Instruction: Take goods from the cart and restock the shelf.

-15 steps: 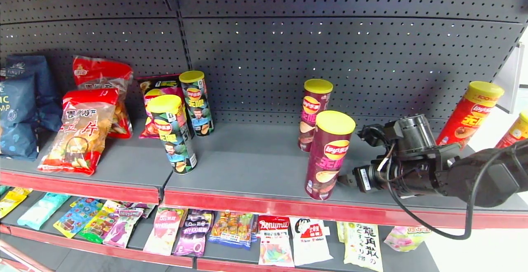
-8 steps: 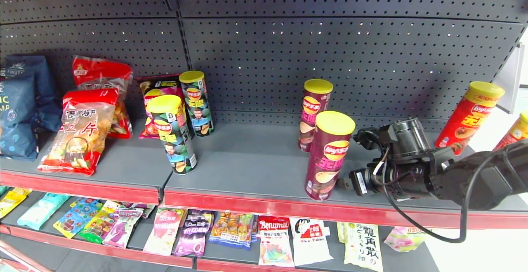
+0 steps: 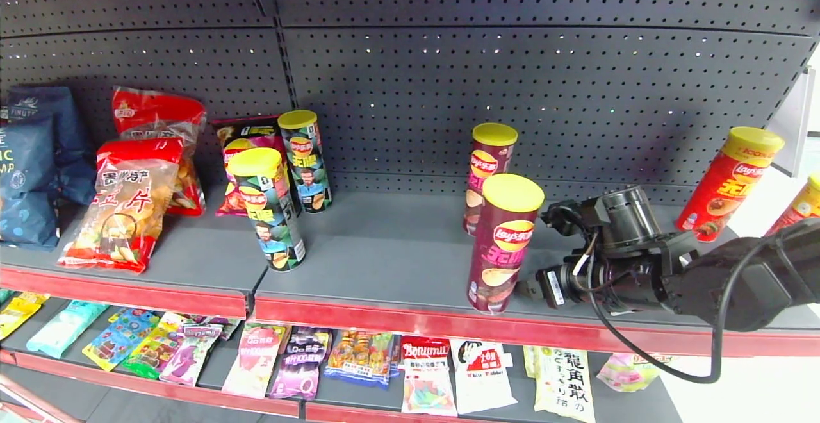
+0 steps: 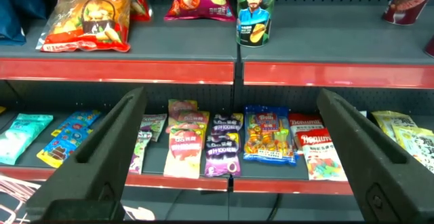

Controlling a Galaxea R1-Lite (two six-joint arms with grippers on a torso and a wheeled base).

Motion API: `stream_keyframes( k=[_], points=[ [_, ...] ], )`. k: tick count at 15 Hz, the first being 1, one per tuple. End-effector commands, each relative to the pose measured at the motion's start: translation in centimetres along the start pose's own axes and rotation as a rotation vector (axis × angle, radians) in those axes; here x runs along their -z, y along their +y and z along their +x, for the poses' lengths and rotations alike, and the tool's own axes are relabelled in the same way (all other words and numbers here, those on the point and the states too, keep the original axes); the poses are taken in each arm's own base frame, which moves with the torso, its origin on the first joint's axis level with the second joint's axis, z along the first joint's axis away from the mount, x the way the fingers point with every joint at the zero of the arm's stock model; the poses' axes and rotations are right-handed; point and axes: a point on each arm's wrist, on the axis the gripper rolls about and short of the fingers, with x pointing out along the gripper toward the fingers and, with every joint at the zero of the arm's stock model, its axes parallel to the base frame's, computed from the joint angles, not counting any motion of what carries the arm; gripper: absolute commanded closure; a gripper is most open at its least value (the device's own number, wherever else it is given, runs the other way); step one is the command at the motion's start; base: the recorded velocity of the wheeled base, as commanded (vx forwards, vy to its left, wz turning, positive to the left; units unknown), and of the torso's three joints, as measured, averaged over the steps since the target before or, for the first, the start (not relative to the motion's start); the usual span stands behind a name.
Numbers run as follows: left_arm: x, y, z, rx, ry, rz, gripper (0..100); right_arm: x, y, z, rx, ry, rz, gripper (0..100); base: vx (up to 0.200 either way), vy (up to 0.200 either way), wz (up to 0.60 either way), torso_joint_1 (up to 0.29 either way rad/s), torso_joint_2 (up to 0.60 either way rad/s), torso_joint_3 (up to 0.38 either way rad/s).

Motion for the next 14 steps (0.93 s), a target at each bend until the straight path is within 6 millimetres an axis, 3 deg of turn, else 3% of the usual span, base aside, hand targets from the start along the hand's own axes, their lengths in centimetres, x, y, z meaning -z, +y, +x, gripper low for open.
stream_keyframes(
  k=[1,14],
  points=[
    [0.00,0.00,0.00,0.000,0.000,0.000,0,-0.09,0.08,0.00,-0.002,-0.004,-0.001,0,0.000,0.000,0.00,0.000,0.00,0.000],
    [0.00,0.00,0.00,0.000,0.000,0.000,0,-0.42,0.97,0.40,-0.019,-0.036,-0.016,0,0.000,0.000,0.00,0.000,0.00,0.000]
  ],
)
